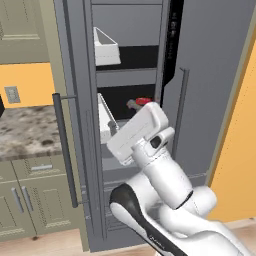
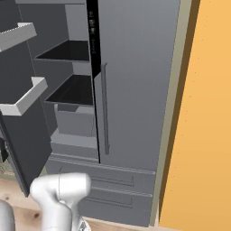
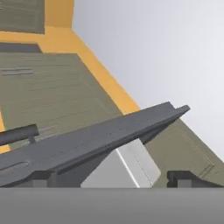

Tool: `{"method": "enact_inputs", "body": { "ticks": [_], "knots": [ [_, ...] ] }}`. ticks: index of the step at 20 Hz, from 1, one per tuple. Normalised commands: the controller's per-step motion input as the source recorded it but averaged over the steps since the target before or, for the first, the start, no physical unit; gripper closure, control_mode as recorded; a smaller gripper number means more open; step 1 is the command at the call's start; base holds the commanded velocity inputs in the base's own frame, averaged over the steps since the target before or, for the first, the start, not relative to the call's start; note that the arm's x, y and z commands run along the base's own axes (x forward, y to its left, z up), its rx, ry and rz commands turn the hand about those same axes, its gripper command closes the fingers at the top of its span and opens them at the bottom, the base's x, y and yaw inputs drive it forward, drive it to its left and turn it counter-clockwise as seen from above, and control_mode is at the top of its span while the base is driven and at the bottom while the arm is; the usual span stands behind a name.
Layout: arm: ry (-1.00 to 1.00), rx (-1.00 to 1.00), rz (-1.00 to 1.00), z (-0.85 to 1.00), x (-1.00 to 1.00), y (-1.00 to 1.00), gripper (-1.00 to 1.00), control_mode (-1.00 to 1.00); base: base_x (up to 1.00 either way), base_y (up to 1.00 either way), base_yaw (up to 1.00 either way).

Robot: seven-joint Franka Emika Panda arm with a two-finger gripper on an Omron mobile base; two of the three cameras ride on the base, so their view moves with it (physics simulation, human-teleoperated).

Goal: Place the steak on the counter behind the older steak on the same shelf of the fridge to maintain FIFO order. Close the fridge door when finished.

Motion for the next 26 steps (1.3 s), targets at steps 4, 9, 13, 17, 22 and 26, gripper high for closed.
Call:
{"method": "enact_inputs", "body": {
  "ticks": [4,9,13,17,22,26],
  "knots": [
    [0.08,-0.36,-0.44,-0.17,-0.31,0.83,-1.00,-1.00,0.00,0.00,0.00],
    [0.03,-0.39,-0.42,-0.06,-0.35,0.82,-1.00,-1.00,0.00,0.00,0.00],
    [0.10,-0.31,-0.41,-0.15,-0.33,0.86,-1.00,-1.00,0.00,0.00,0.00],
    [0.20,-0.16,-0.42,-0.21,0.10,0.61,-1.00,-1.00,0.00,0.00,0.00],
    [0.17,-0.10,-0.38,-0.11,0.43,0.58,-1.00,-1.00,0.00,0.00,0.00],
    [0.24,-0.05,-0.34,-0.19,0.50,0.56,-1.00,-1.00,0.00,0.00,0.00]
  ]
}}
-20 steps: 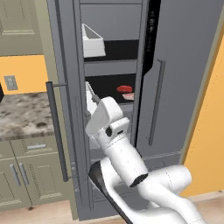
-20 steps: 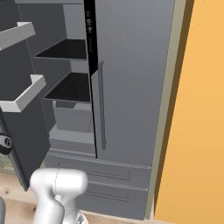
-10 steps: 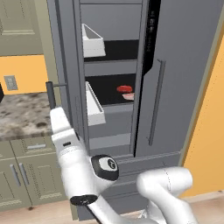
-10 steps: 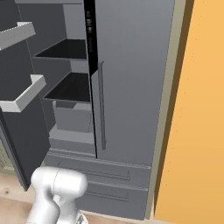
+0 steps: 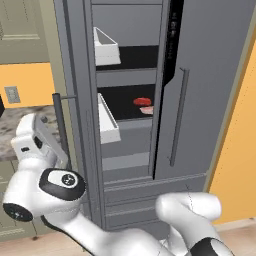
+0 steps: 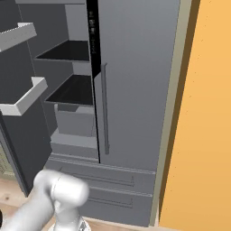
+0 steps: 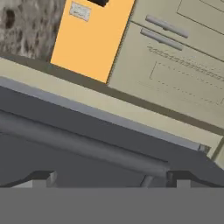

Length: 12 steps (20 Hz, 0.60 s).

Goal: Place the steak on the counter behind the older steak on the same shelf of the fridge to maintain FIFO order. Close the fridge door when finished.

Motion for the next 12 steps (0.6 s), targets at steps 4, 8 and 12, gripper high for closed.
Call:
{"method": "enact_inputs", "body": {
  "ticks": [4,8,12],
  "knots": [
    [0.22,-0.02,-0.32,-0.44,0.65,0.17,-1.00,-1.00,0.00,0.00,0.00],
    [0.21,-0.01,-0.28,-0.51,0.73,0.00,-1.00,-1.00,0.00,0.00,0.00],
    [0.18,0.00,-0.19,-0.35,0.47,-0.15,-1.00,-1.00,0.00,0.00,0.00]
  ]
}}
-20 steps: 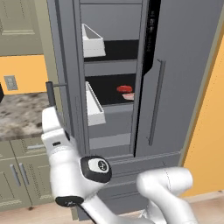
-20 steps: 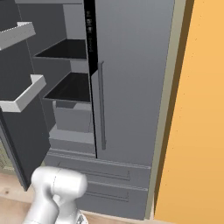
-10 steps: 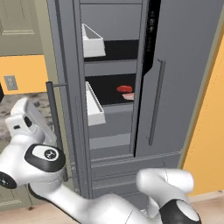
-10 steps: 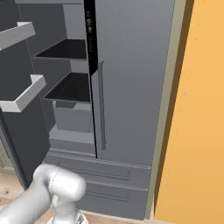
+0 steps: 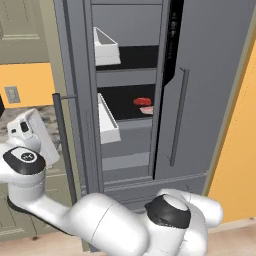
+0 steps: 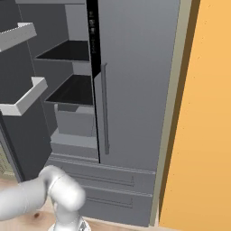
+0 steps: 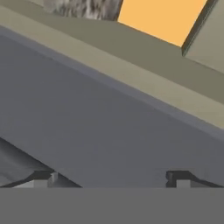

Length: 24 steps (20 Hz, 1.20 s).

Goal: Place the steak on the counter behind the older steak on the same shelf of the fridge to maintain FIFO order. Close the fridge door when finished.

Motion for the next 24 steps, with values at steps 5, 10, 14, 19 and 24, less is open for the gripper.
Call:
{"method": "enact_inputs", "body": {
  "ticks": [5,10,14,19,24],
  "knots": [
    [0.08,0.00,-0.12,-0.19,0.06,-0.74,-1.00,-1.00,0.00,0.00,0.00],
    [0.07,0.03,-0.10,-0.05,0.01,-1.00,-1.00,-1.00,0.00,0.00,0.00],
    [0.06,0.03,-0.03,0.00,0.26,-1.00,-1.00,-1.00,0.00,0.00,0.00],
    [0.01,0.01,0.00,0.00,0.41,-1.00,-1.00,-1.00,0.00,0.00,0.00],
    [0.00,0.00,0.00,0.00,0.50,-0.92,-1.00,-1.00,0.00,0.00,0.00]
  ]
}}
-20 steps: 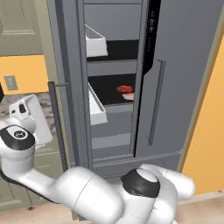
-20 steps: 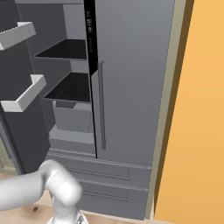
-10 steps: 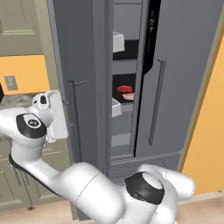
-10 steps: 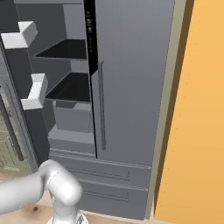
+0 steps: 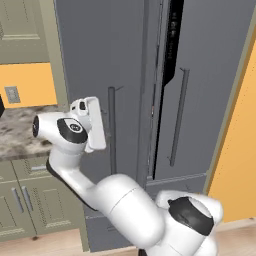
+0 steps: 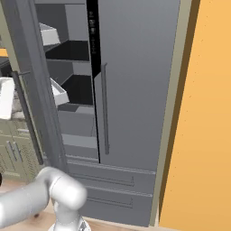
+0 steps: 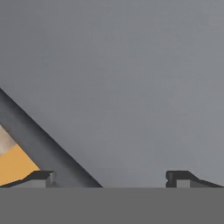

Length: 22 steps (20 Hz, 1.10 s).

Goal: Place the steak on the counter behind the older steak on the same shelf of the fridge to maintain FIFO order. Close the fridge door when finished.

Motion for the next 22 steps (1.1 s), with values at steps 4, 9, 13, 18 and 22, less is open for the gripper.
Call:
{"method": "enact_inputs", "body": {
  "ticks": [4,9,13,18,22],
  "knots": [
    [0.00,0.00,0.00,0.00,0.57,-0.84,-1.00,-1.00,0.00,0.00,0.00],
    [0.00,0.00,0.00,0.01,0.61,-0.70,-1.00,-1.00,0.00,0.00,0.00],
    [0.00,0.00,0.00,0.06,0.54,-0.55,-1.00,-1.00,0.00,0.00,0.00],
    [0.00,0.00,0.00,0.02,0.51,-0.51,-1.00,-1.00,0.00,0.00,0.00],
    [0.00,0.00,0.00,0.00,0.55,-0.48,-1.00,-1.00,0.00,0.00,0.00]
  ]
}}
